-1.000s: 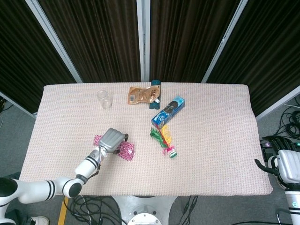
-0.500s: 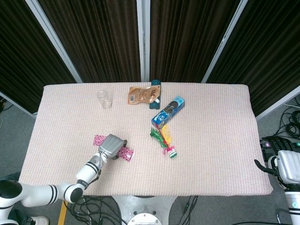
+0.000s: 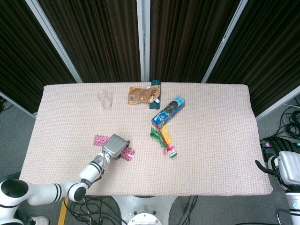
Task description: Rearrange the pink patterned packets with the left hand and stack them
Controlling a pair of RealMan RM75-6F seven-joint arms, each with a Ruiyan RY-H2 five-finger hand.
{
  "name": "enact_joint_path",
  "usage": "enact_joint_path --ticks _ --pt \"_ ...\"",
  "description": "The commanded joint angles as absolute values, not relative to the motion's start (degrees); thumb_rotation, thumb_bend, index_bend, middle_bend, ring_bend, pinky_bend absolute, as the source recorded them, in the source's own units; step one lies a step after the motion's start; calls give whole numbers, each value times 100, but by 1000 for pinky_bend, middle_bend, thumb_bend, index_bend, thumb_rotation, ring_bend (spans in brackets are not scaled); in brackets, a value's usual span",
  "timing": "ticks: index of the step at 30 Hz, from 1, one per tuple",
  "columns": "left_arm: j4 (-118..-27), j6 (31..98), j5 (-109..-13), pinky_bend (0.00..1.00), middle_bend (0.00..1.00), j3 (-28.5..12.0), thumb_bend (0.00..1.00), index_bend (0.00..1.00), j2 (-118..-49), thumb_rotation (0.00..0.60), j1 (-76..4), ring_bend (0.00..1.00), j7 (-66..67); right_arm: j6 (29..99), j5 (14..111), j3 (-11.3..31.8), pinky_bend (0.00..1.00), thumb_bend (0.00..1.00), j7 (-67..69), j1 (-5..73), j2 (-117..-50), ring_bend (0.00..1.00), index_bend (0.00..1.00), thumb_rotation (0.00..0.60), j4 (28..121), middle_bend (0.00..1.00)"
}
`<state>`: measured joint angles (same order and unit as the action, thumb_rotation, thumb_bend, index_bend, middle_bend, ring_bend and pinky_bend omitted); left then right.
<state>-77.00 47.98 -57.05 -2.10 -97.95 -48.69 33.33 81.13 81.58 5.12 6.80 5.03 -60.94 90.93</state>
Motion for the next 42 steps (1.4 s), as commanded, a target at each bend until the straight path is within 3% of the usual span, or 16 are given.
enact_joint_path --ticks 1,28,42 --pt "-7704 4795 -5712 926 849 -198 282 479 -9807 600 -4872 834 3353 8109 8154 514 139 126 680 504 -6090 140 236 484 9095 202" --pt "-7834 4718 -5515 925 850 -141 284 410 -9705 600 -4915 834 3601 8099 8128 516 138 126 703 485 -6078 140 236 483 9115 202" --pt "-7966 4779 -5509 924 849 -189 284 319 -9577 600 -4913 834 3519 8132 8141 514 139 126 703 462 -6054 140 235 480 9145 202"
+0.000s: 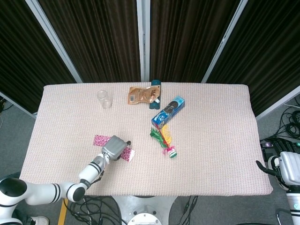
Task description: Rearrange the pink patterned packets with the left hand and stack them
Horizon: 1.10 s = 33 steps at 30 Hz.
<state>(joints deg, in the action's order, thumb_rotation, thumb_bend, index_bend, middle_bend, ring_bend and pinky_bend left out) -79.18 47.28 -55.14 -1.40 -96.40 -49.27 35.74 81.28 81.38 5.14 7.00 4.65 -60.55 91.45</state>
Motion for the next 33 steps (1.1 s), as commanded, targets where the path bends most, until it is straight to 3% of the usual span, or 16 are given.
enact_joint_path --ticks 1,6,14,33 --pt "-7982 4847 -5493 924 849 -235 284 319 -9539 600 -4888 834 3474 8137 8143 514 139 127 705 460 -6052 140 235 479 9146 202" --pt "-7825 5116 -5188 924 849 -430 284 355 -9364 600 -4709 834 3287 8132 8162 515 139 124 731 468 -6048 140 236 481 9137 201" --pt "-7460 5110 -4699 924 850 -333 284 367 -9316 600 -4458 833 3291 8078 8203 509 140 125 728 517 -6094 141 235 485 9129 202" --pt "-6712 4946 -4679 925 851 -438 270 367 -9770 600 -4293 834 3085 8089 8183 501 139 125 648 511 -6065 140 236 491 9209 203"
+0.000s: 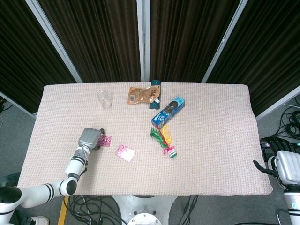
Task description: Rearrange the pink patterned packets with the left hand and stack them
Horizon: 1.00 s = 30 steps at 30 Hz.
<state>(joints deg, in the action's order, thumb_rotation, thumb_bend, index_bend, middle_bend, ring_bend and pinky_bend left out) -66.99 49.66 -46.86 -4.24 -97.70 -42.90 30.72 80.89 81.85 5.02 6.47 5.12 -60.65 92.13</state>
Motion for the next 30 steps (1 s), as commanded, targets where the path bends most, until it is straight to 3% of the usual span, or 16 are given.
enact_joint_path --ticks 1,7,14,19,30 --pt "-6726 4946 -4683 925 851 -441 270 367 -9766 600 -4293 834 3096 8090 8182 502 140 125 654 511 -6065 140 235 487 9205 202" --pt "-6770 4943 -4686 925 851 -451 271 369 -9776 600 -4286 834 3175 8063 8170 513 140 127 678 529 -6067 140 235 482 9179 202" --pt "-6668 4948 -4733 925 853 -477 270 471 -9831 600 -4265 835 3171 8066 8153 508 140 125 684 515 -6062 140 236 483 9176 202" --pt "-6684 4969 -4784 926 855 -500 270 484 -9808 600 -4242 836 3149 8080 8160 513 140 125 672 515 -6061 141 236 489 9190 202" --pt "-7704 5477 -5532 926 854 -471 272 484 -9318 600 -4119 836 3024 8073 8174 504 140 126 667 522 -6084 140 236 481 9199 202"
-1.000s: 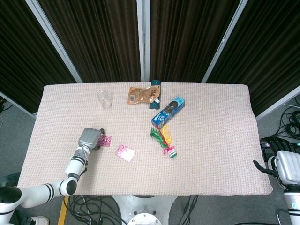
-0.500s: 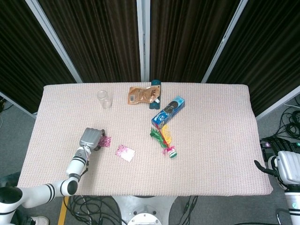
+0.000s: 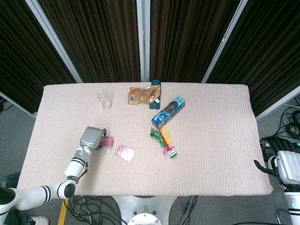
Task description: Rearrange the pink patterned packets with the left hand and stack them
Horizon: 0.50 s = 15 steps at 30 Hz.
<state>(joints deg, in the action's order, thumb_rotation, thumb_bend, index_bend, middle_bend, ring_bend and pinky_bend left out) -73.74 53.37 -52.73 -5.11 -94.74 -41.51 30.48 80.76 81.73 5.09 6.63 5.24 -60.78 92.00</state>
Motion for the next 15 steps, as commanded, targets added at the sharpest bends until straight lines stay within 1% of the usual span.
enact_joint_path --ticks 1,7,15 --pt "-7833 5493 -5619 925 854 -454 272 484 -9287 600 -4128 836 3037 8077 8176 498 140 125 667 516 -6088 140 236 484 9195 202" --pt "-8198 5448 -5929 925 854 -354 271 481 -9303 600 -4251 836 3250 8104 8163 501 140 126 671 494 -6063 140 236 481 9199 202" --pt "-8069 5142 -5837 924 853 -322 271 476 -9543 600 -4505 835 3619 8102 8144 491 140 124 697 472 -6054 140 236 489 9198 203"
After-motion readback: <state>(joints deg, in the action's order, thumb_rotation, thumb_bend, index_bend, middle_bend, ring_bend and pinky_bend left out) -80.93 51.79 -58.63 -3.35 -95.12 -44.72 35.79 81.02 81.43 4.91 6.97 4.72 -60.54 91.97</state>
